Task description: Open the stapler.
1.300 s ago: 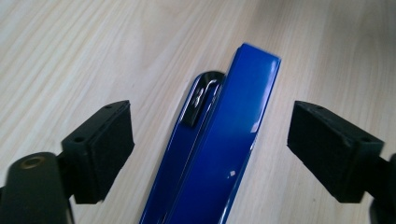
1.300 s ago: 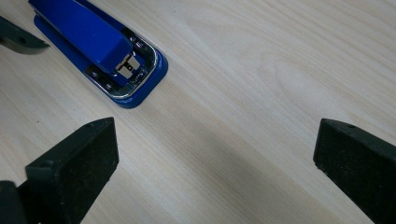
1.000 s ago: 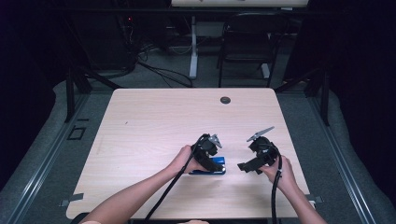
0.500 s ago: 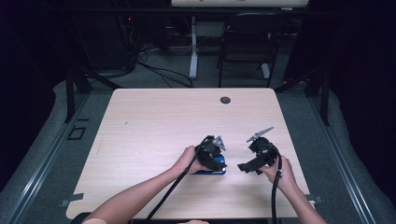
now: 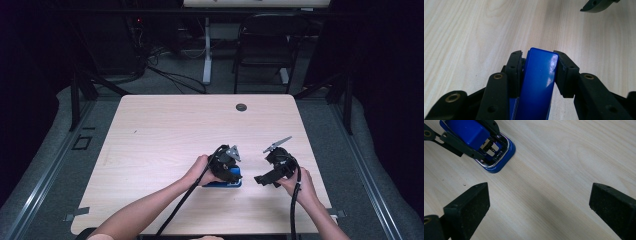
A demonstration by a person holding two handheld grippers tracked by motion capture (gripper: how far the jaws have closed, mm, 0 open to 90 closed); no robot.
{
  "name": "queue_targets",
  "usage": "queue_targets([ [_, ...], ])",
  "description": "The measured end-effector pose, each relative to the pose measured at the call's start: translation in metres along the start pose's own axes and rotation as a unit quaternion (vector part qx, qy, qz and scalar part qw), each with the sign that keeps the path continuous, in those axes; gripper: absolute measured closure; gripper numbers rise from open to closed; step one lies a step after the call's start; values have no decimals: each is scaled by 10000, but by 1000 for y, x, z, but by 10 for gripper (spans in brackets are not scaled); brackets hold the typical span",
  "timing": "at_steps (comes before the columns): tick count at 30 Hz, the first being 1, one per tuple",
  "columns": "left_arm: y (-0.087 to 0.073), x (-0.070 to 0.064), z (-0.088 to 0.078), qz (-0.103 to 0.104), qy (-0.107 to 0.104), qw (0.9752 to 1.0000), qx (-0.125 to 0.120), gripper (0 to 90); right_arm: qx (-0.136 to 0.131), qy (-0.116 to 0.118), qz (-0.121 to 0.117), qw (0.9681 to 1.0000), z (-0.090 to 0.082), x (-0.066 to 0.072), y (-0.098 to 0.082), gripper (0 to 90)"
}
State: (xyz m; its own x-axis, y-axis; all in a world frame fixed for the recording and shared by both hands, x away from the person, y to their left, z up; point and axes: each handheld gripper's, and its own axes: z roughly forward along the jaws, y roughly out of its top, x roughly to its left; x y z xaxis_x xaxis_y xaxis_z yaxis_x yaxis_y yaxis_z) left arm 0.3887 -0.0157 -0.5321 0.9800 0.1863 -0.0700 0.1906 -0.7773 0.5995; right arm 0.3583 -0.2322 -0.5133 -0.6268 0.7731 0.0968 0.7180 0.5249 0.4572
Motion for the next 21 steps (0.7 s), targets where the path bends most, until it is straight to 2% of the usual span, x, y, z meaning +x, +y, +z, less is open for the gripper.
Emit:
queue_targets([
  [6,0,3,-9,105,-111,9998,-98,620,6,13,39,10000,0,0,0,51],
  [7,0,4,-10,128,-138,9998,-107,621,-85,46,120,9999,1,0,0,53],
  [10,-1,5,-15,170,-174,9996,-169,624,-119,44,128,9998,2,-1,0,84],
  [14,-2,6,-20,199,-212,9993,-236,628,-293,94,238,9992,2,-1,1,173],
  [18,-3,6,-24,233,-248,9990,-283,630,-497,148,270,9983,4,1,4,341],
  [21,-4,6,-27,260,-259,9988,-313,631,-647,290,246,9972,7,6,9,436],
])
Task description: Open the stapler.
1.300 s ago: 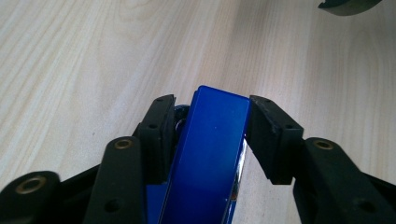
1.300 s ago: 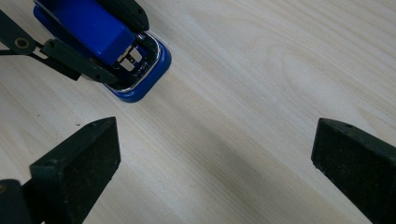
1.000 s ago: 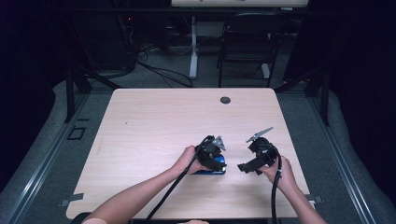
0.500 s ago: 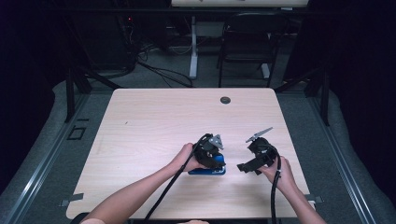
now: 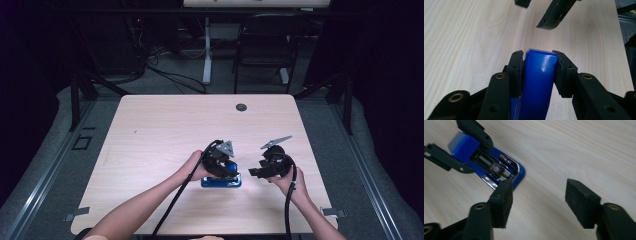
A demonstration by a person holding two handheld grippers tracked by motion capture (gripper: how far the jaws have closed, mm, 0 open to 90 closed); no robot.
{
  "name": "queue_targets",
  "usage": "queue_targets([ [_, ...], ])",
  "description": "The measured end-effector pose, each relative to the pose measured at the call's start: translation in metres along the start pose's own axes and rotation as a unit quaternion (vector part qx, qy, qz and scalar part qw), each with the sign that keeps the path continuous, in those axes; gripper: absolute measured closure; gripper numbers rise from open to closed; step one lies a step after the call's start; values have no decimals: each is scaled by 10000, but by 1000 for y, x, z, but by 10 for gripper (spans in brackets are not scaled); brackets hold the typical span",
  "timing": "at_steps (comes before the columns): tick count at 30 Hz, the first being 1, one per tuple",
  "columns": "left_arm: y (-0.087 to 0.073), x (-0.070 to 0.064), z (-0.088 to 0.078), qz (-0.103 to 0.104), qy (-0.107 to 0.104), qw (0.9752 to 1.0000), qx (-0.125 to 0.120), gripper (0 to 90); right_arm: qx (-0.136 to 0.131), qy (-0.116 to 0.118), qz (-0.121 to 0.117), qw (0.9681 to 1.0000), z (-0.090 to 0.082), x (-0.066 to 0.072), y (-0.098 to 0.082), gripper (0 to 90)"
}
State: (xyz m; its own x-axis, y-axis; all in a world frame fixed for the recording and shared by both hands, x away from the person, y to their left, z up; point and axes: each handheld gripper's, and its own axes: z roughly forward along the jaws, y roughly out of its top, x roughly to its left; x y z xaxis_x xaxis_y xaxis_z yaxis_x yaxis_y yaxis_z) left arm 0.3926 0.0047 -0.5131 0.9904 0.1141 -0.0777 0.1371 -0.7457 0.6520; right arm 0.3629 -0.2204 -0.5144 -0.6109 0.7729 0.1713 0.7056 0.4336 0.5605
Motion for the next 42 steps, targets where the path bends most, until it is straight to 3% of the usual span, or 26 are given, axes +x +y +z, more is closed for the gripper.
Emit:
queue_targets([
  [7,-1,0,-4,50,-21,10000,-32,634,-34,246,-93,9996,16,11,12,599],
  [16,-1,-1,-8,99,-8,9999,-66,637,-3,456,-193,9988,28,20,17,700],
  [29,-1,-3,-12,166,45,9998,-49,640,240,386,-374,9983,37,24,18,747],
  [42,-2,-3,-22,190,40,9998,-32,642,168,315,-401,9986,38,26,16,751],
])
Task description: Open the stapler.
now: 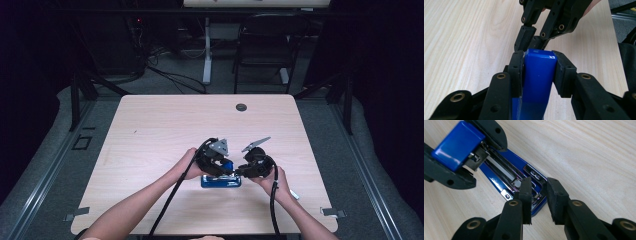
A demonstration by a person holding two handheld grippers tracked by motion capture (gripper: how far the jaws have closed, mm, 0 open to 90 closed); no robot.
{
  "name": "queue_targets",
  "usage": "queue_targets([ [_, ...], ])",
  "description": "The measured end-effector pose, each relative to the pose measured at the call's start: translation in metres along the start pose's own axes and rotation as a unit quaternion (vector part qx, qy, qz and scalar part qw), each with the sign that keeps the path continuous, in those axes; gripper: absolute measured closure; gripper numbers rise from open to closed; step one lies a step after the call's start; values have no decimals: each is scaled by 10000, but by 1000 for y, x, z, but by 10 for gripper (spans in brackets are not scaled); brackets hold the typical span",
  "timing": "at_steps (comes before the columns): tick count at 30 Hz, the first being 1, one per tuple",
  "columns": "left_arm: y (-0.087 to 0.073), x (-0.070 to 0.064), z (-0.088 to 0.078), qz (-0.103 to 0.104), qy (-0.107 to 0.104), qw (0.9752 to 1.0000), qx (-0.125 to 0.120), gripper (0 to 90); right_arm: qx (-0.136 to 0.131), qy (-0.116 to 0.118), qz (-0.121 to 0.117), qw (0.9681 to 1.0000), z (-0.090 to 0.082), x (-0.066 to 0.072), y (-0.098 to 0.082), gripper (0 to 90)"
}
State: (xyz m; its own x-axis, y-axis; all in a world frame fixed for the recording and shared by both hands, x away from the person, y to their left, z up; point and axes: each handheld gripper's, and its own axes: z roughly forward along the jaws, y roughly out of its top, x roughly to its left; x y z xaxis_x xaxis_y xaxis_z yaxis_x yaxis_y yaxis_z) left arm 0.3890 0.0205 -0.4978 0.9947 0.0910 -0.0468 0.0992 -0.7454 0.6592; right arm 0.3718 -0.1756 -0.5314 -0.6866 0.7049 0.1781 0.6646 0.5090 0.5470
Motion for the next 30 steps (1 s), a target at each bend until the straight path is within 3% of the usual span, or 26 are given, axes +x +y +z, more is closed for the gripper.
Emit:
queue_targets([
  [14,-2,-1,-9,-10,54,10000,-44,643,16,-33,-27,10000,0,1,0,750],
  [30,-3,-2,-15,-25,84,10000,13,644,116,-94,-153,9998,1,6,1,835],
])
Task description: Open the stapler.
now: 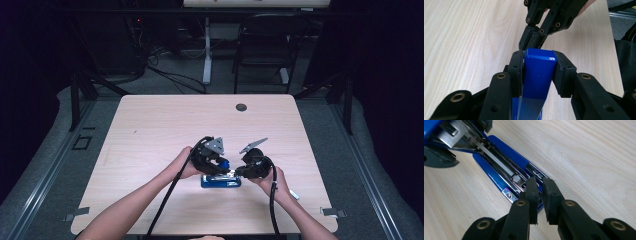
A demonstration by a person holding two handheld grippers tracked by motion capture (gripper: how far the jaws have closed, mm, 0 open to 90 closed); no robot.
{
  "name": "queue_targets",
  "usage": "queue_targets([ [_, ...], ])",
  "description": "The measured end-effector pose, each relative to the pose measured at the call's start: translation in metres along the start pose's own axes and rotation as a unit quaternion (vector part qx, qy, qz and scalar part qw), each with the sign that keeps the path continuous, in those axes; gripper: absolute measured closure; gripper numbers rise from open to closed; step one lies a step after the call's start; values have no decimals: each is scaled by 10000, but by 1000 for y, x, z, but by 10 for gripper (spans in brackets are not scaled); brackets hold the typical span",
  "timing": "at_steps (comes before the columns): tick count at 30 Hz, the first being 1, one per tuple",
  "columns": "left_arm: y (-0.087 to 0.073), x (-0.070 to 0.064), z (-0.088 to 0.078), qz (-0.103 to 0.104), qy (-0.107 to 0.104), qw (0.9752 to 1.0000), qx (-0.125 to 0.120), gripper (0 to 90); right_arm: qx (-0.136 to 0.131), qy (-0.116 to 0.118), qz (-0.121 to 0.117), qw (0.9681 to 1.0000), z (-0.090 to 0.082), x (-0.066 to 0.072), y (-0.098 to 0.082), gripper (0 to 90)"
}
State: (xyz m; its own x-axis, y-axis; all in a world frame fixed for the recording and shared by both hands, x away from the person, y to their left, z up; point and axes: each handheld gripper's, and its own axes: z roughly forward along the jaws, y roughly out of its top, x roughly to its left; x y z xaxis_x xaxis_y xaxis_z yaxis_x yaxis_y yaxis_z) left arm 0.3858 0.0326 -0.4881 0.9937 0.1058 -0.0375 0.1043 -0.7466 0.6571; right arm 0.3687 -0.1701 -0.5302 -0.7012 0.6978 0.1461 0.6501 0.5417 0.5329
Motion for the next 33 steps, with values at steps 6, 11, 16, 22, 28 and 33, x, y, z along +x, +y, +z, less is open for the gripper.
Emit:
queue_targets([
  [6,-1,0,-5,36,10,10000,29,646,-30,-5,-10,10000,0,0,0,835],
  [11,-3,-1,-8,17,92,9999,-38,647,-21,-18,-15,10000,1,0,0,836],
  [16,-5,-3,-11,48,137,9999,-29,649,-17,-23,-18,10000,1,1,0,836],
  [22,-5,-4,-13,94,148,9998,19,651,-30,-35,-23,10000,1,1,0,836],
  [28,-11,-3,-21,23,171,9998,-65,652,-16,-37,-18,10000,1,1,0,836],
  [33,-14,-4,-25,43,224,9997,-48,654,-12,-51,-14,10000,1,1,0,837],
])
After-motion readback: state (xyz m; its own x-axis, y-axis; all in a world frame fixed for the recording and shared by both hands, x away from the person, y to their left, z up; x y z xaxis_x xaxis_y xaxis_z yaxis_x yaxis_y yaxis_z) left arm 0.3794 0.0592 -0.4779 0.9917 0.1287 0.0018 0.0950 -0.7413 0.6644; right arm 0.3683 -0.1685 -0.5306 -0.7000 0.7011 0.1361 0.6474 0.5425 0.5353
